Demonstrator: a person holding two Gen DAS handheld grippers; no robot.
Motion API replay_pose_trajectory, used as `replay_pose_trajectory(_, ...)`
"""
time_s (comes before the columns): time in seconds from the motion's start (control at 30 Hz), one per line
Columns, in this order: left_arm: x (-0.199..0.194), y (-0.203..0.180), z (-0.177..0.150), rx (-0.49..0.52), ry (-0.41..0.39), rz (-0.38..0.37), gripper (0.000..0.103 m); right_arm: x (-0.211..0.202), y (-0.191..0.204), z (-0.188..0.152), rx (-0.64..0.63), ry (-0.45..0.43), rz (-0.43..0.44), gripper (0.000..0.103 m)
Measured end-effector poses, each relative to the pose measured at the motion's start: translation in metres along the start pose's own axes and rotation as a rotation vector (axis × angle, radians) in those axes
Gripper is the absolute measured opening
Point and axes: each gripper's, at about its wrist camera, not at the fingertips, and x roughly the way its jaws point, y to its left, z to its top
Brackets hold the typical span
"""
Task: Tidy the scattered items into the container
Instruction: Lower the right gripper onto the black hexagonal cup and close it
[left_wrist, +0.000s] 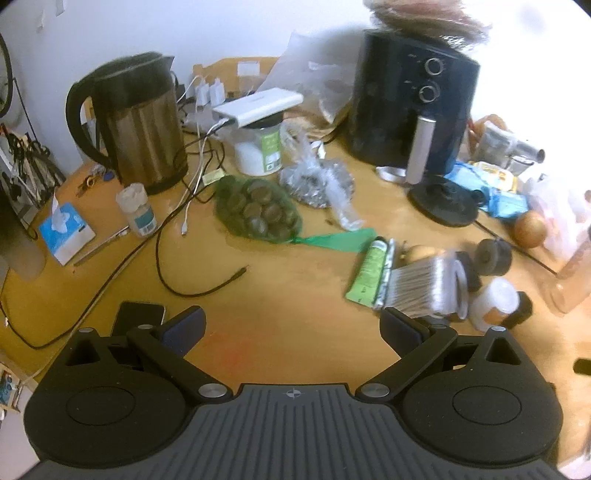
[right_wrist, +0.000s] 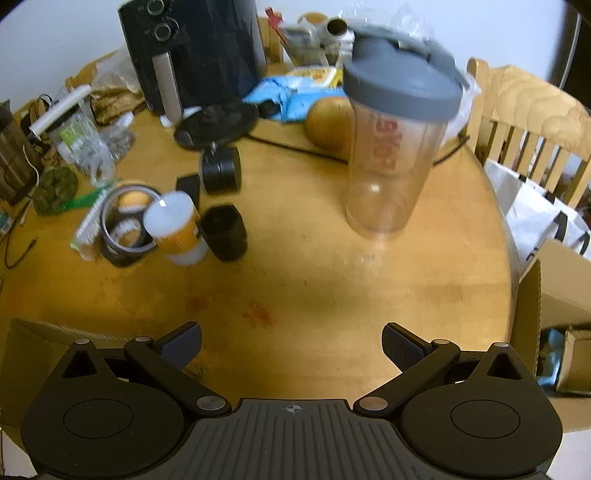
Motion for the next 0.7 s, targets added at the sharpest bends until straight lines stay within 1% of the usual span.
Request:
replay_pose_trajectory(0.07, -0.007, -0.007, 0.000, 0.011, -0.009, -0.006, 0.103, -0.004, 0.004, 0.007, -0.006, -0.014, -0.010, 0.103)
replay_pose_trajectory(0.17, -0.016, -0.018, -0.002, 0.015, -0.021, -0.018, 0.103, -0.009, 0.009, 0.015, -0.025, -0.044, -0.058, 0.103)
replay_pose_trajectory(0.23, -0.019, -0.023, -0.002, 0.011, -0.020, -0.033, 0.103, -0.010, 0.009, 0.020, -0.023, -0.057, -0.061, 0.103)
replay_pose_trajectory(0.37, -0.026, -0.031, -0.005, 0.012, -0.023, -0.076, 0.103, -0.013, 0.010, 0.026, -0.022, -0.086, -0.044, 0.103)
replay_pose_trajectory(0.47, -0.027, -0.039, -0.006, 0.025, -0.020, -0.083, 0.103, -0.016, 0.014, 0.027, -0.058, -0.130, -0.024, 0.103)
replay_pose_trajectory(0.53, -0.028, -0.044, -0.006, 0.032, -0.020, -0.086, 0.103, -0.014, 0.016, 0.029, -0.079, -0.139, 0.005, 0.103)
replay_pose_trajectory(0.63, -0.032, -0.050, -0.006, 0.043, -0.025, -0.101, 0.103, -0.012, 0.017, 0.031, -0.093, -0.148, 0.024, 0.103)
replay_pose_trajectory(0.7, -0.034, -0.053, -0.006, 0.046, -0.032, -0.109, 0.103, -0.011, 0.020, 0.031, -0.126, -0.152, 0.042, 0.103)
